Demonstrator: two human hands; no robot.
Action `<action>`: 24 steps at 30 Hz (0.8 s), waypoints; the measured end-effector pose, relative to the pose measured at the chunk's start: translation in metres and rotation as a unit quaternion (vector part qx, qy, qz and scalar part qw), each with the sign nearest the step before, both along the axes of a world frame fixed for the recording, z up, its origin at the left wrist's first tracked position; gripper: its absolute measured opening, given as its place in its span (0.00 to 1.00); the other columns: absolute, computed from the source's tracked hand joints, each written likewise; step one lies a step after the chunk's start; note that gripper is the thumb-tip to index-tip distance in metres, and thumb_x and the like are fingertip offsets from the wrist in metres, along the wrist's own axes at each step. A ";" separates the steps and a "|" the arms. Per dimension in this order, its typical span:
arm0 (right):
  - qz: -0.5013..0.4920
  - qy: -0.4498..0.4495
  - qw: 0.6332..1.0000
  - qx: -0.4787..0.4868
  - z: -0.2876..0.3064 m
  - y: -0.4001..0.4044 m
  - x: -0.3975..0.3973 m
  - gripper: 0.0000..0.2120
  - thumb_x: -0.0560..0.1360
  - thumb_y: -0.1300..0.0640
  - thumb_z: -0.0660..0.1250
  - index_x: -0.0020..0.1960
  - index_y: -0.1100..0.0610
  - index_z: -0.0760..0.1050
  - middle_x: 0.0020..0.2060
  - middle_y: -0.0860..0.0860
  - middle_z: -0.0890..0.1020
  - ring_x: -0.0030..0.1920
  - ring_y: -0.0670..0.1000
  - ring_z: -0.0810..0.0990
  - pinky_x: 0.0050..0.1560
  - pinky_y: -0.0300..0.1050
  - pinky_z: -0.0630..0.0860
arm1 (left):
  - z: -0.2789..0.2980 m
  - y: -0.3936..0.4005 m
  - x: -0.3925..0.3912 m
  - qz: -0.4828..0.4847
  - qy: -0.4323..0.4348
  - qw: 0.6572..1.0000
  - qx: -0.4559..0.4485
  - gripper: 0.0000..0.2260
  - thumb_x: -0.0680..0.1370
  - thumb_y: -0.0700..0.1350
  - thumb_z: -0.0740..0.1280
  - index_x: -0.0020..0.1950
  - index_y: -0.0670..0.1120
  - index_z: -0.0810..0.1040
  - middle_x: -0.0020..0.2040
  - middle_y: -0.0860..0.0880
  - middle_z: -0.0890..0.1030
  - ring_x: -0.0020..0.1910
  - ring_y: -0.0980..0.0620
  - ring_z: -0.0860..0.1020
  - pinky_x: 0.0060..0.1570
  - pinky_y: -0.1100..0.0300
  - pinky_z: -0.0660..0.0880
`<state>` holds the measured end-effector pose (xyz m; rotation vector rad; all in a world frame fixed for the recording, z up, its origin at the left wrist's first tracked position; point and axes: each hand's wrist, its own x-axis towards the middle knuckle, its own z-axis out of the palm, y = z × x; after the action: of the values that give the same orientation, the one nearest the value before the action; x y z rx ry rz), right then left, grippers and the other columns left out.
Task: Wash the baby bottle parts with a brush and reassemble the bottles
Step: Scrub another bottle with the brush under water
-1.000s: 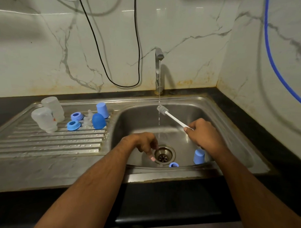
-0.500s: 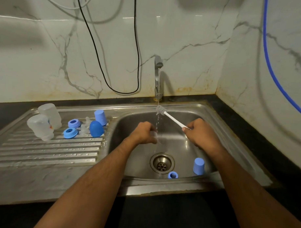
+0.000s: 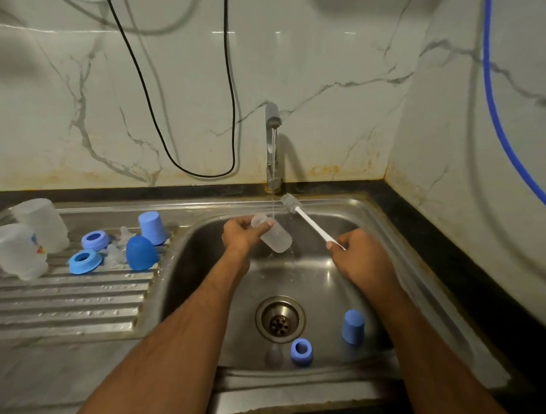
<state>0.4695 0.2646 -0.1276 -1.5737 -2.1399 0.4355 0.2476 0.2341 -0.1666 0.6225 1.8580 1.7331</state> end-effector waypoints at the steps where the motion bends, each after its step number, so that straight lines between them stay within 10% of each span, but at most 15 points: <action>1: -0.002 -0.009 1.000 0.006 0.001 0.000 -0.001 0.13 0.82 0.46 0.64 0.52 0.54 0.81 0.35 0.46 0.77 0.34 0.42 0.74 0.30 0.35 0.61 | -0.001 0.002 0.001 -0.001 -0.019 1.000 0.008 0.18 0.70 0.45 0.80 0.57 0.44 0.81 0.54 0.47 0.82 0.56 0.48 0.81 0.59 0.49 0.80; 13: 0.031 0.017 0.999 0.001 0.004 -0.019 0.011 0.13 0.82 0.46 0.64 0.58 0.52 0.82 0.39 0.47 0.81 0.38 0.43 0.77 0.33 0.33 0.64 | 0.021 -0.019 0.005 -0.048 -0.217 0.974 0.036 0.08 0.79 0.51 0.70 0.54 0.52 0.75 0.57 0.41 0.78 0.54 0.40 0.80 0.52 0.35 0.80; 18: 0.062 0.061 0.996 -0.014 0.003 -0.025 0.010 0.15 0.81 0.47 0.67 0.62 0.53 0.82 0.46 0.50 0.84 0.43 0.47 0.79 0.44 0.39 0.70 | 0.019 -0.030 -0.006 -0.024 -0.225 0.974 -0.025 0.21 0.77 0.54 0.72 0.64 0.48 0.69 0.54 0.42 0.74 0.54 0.38 0.77 0.54 0.35 0.78; 22: 0.064 0.060 0.996 -0.012 0.003 -0.028 0.013 0.13 0.81 0.47 0.66 0.58 0.52 0.83 0.40 0.48 0.83 0.40 0.43 0.78 0.36 0.32 0.65 | 0.015 -0.030 -0.014 -0.032 -0.290 0.956 -0.039 0.38 0.64 0.66 0.78 0.64 0.46 0.72 0.48 0.44 0.80 0.43 0.46 0.82 0.43 0.51 0.83; 24: 0.060 0.060 0.996 -0.014 0.003 -0.027 0.015 0.13 0.81 0.46 0.66 0.57 0.52 0.83 0.40 0.48 0.83 0.41 0.44 0.80 0.36 0.33 0.67 | 0.018 -0.035 -0.013 -0.072 -0.319 0.944 -0.049 0.30 0.70 0.70 0.70 0.54 0.45 0.77 0.42 0.47 0.78 0.34 0.52 0.79 0.33 0.59 0.79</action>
<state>0.4848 0.2372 -0.1246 -1.4006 -2.1527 0.5856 0.2344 0.1987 -0.1490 0.1187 1.3881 1.4971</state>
